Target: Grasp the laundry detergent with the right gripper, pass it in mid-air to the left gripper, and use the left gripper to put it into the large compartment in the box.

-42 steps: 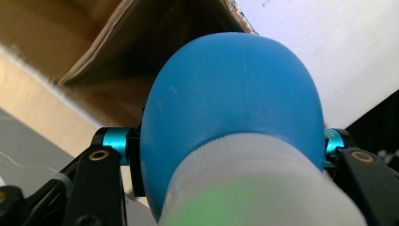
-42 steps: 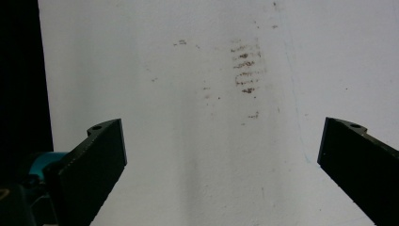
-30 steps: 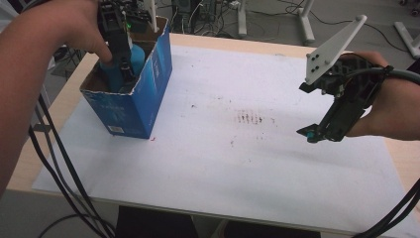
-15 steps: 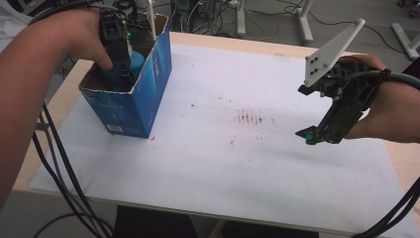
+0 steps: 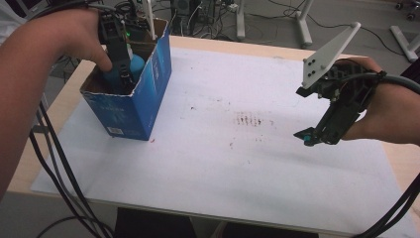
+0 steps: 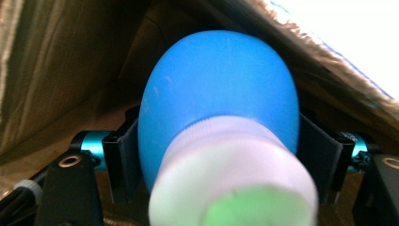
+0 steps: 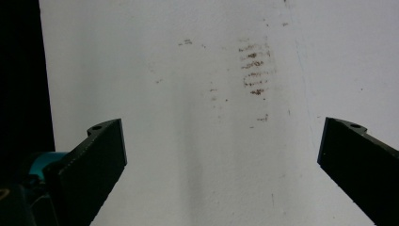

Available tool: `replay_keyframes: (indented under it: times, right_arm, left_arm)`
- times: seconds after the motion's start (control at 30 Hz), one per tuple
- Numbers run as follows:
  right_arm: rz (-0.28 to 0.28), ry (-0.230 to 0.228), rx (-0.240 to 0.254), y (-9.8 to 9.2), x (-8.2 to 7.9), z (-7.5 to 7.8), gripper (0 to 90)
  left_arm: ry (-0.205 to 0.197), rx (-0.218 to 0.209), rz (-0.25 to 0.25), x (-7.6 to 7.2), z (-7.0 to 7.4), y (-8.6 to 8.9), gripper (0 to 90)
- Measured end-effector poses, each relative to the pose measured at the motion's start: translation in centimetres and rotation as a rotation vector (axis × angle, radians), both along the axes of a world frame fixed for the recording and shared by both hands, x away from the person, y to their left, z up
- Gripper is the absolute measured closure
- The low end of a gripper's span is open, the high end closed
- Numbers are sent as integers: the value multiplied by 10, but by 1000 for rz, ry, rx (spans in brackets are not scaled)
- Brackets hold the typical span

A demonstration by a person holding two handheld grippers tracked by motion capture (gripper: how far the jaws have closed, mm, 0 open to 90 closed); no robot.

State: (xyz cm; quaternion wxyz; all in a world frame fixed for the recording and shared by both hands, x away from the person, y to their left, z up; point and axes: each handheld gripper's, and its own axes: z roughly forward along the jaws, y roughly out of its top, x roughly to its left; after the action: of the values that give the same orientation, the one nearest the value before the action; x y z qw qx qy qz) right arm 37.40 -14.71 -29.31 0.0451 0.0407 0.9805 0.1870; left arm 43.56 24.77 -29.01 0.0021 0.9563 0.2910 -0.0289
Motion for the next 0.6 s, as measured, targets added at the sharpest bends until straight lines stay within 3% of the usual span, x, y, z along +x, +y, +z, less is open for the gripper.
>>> replay_keyframes:
  times: [0.17,0.6]
  right_arm:
    - [-8,6,7,-4,1,0,9]
    - [-17,16,13,-13,9,3,10]
  left_arm:
    - [5,0,-6,-2,11,0,244]
    - [-46,26,4,-3,50,1,169]
